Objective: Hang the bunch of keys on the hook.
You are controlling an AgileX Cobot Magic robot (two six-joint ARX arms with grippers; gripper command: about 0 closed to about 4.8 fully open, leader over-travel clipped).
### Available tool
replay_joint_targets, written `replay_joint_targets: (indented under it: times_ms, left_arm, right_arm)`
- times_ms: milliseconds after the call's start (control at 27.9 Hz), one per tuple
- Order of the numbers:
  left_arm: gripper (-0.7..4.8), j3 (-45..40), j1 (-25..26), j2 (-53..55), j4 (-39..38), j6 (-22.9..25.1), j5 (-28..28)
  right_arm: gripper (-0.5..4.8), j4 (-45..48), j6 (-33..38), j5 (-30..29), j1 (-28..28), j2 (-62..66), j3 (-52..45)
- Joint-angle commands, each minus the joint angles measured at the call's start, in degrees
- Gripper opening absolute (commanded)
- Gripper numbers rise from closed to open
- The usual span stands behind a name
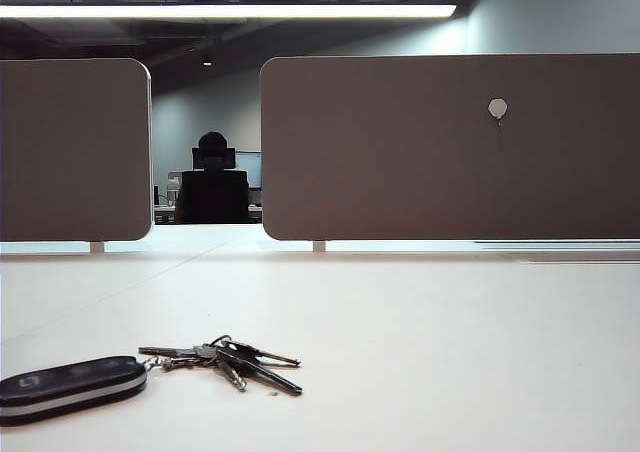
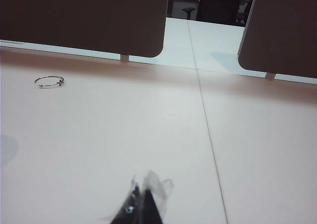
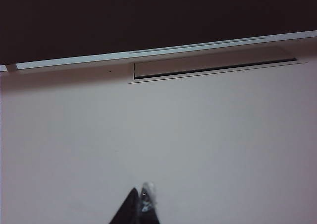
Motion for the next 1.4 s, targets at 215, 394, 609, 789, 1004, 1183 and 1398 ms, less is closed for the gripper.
replay_joint_targets:
  times_ms: [215, 394, 609, 789, 1004, 1183, 1398]
  left_arm:
    - [-0.05, 0.02, -0.04, 0.02, 0.44, 0.17, -1.77]
    - [0.15, 0.04, -0.04, 0.02, 0.5, 0.13, -2.12]
    - [4.79, 0.94, -0.07, 0.02, 1.44, -4.55, -2.12]
    - [4.79, 5.09, -0.07, 0.07, 1.33, -8.41, 3.15]
    - [4.79, 12.66, -0.15, 2.23, 1.42, -10.67, 15.8]
    - [4.79, 19.02, -0.22, 8.46, 1.51, -10.73, 22.97]
    - [4.79, 24.35, -0.81, 19.56, 1.66, -10.71, 32.98]
  right_arm:
    - [-0.05, 0.24, -1.79, 0.48, -0.04, 0.0, 0.15]
    - [0.0, 0.44, -1.66, 0.37, -0.02, 0.0, 0.17]
    - [2.68, 0.92, 0.52, -3.93, -0.02, 0.0, 0.76]
    - [3.94, 0.11, 1.84, -6.69, 0.0, 0.11, 5.16]
    - [4.01, 0.2, 1.16, -17.14, 0.0, 2.89, 13.55]
    - [4.01, 1.36, 1.53, -25.66, 0.02, 8.22, 17.81]
    - [4.01, 2.99, 1.38, -32.85, 0.07, 17.09, 21.75]
